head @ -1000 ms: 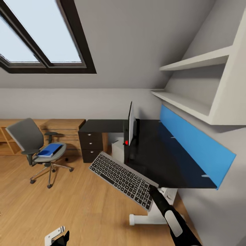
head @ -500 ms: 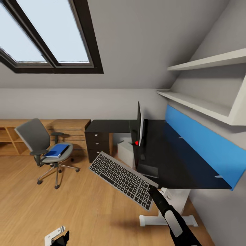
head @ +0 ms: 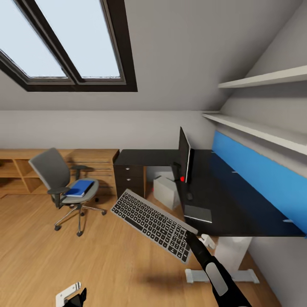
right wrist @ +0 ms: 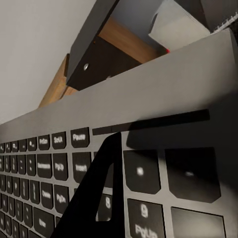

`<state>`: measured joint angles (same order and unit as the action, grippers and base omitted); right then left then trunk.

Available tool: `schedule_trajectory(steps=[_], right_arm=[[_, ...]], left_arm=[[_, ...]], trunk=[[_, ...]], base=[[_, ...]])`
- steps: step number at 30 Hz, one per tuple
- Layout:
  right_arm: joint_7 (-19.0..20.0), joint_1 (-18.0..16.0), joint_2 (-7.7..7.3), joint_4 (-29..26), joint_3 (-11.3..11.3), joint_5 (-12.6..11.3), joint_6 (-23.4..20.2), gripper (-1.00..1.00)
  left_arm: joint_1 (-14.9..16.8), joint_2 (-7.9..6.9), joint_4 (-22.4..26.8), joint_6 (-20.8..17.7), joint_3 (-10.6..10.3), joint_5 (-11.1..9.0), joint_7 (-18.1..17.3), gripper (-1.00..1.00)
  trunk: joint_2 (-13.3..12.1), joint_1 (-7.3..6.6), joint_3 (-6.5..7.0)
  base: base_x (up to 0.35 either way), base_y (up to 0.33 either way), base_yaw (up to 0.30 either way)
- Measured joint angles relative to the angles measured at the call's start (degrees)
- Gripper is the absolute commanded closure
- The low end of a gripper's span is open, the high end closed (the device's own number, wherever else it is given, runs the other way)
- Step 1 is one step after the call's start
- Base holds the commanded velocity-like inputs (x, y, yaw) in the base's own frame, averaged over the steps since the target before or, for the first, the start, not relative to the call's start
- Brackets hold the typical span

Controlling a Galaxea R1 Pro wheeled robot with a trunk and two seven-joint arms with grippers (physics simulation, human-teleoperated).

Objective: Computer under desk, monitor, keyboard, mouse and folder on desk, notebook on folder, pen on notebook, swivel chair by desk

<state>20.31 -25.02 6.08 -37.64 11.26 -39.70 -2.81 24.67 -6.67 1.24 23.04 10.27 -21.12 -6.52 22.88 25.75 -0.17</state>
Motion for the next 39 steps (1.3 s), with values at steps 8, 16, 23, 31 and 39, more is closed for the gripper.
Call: schedule_trajectory(steps=[8,16,23,31,39], right_arm=[[0.0,0.0,0.14,0.0,0.0,-0.1,0.3,1.00],[-0.2,0.0,0.27,0.0,0.0,0.0,0.4,1.00],[0.0,0.1,0.11,-0.1,-0.3,0.5,0.0,1.00],[0.0,0.1,0.04,0.0,-1.9,0.8,0.0,1.00],[-0.1,0.0,0.12,0.0,-1.9,0.8,0.0,1.00]], left_arm=[[0.0,0.00,0.0,0.0,0.0,0.0,0.1,-1.00],[0.0,0.00,0.0,0.0,0.0,0.0,0.1,-1.00],[0.0,0.00,0.0,0.0,0.0,0.0,0.1,-1.00],[0.0,0.00,0.0,0.0,0.0,0.0,0.1,-1.00],[0.0,0.00,0.0,-0.1,0.0,0.1,0.1,-1.00]], trunk=[[0.0,-0.02,0.00],[0.0,-0.02,0.00],[0.0,-0.02,0.00],[0.0,-0.02,0.00],[0.0,-0.02,0.00]], base=[[0.298,0.017,0.000],[0.334,0.000,0.000],[0.335,0.000,0.000],[0.335,0.000,0.000],[0.335,0.005,0.000]])
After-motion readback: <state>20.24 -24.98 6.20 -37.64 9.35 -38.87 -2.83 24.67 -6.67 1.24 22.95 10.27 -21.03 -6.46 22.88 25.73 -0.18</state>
